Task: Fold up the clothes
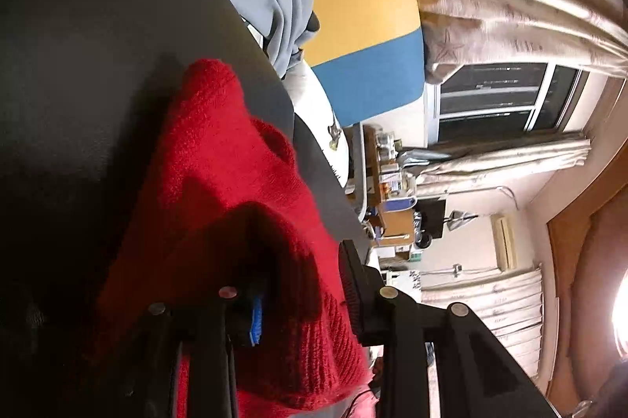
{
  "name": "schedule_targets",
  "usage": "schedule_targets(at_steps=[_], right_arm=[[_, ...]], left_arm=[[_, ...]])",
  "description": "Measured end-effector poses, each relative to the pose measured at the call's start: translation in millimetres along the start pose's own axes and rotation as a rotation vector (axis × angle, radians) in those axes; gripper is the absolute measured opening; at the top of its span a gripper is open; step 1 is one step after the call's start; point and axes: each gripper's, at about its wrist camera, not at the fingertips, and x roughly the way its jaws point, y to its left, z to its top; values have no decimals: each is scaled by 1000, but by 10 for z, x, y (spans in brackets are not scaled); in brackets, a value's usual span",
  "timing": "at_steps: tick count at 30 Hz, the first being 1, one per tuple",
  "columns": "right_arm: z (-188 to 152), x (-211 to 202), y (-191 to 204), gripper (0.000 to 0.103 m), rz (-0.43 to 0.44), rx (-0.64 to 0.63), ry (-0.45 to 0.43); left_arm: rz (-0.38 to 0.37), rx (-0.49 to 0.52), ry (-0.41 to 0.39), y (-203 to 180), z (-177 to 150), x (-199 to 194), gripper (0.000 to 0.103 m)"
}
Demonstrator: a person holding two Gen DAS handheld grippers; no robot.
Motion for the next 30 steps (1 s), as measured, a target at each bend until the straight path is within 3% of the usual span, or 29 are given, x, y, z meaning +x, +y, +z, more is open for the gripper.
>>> schedule_targets(at_steps=[2, 4, 6, 10, 11, 12, 13, 14, 15, 17, 20, 22, 23, 24, 25, 26, 30], right_arm=[[-57, -117, 189, 71, -93, -207, 40], [-191, -207, 291, 72, -137, -348, 149], [-283, -223, 265, 72, -51, -297, 244], [-452, 36, 224, 72, 108, -133, 350], [-480, 134, 217, 65, 133, -106, 360], [-503, 235, 212, 41, 155, -85, 367], [-516, 375, 220, 26, 161, -69, 381], [-505, 484, 222, 12, 160, -61, 382], [-442, 556, 212, 12, 148, -55, 351], [-194, 541, 35, 9, 170, 63, 203], [151, 467, -260, 9, 165, 227, 16], [283, 519, -537, 19, 205, 404, -13], [316, 509, -569, 38, 191, 411, -10], [345, 490, -577, 64, 170, 399, -8], [375, 470, -585, 74, 149, 387, -5], [387, 433, -564, 79, 142, 359, -2], [270, 194, -349, 79, 43, 142, 31]], left_arm=[[2, -3, -1, 13, -7, -22, 30], [11, 0, -1, 13, -21, -41, 30], [23, 8, -2, 2, -40, -61, 30], [49, 47, 0, -64, -85, -80, 30], [48, 69, 10, -101, -100, -78, 30], [38, 94, 19, -151, -114, -77, 30], [24, 117, 26, -205, -125, -82, 30], [0, 130, 24, -249, -124, -96, 30], [-22, 123, 11, -272, -95, -120, 30], [-27, 90, -22, -246, -17, -155, 31], [-14, 47, -59, -170, 69, -188, 40], [0, 29, -75, -116, 86, -222, 41], [14, 32, -85, -99, 80, -258, 43], [31, 45, -98, -88, 63, -307, 44], [48, 58, -110, -78, 47, -357, 44], [66, 70, -123, -68, 31, -406, 44], [211, 178, -124, -65, -89, -549, 45]])
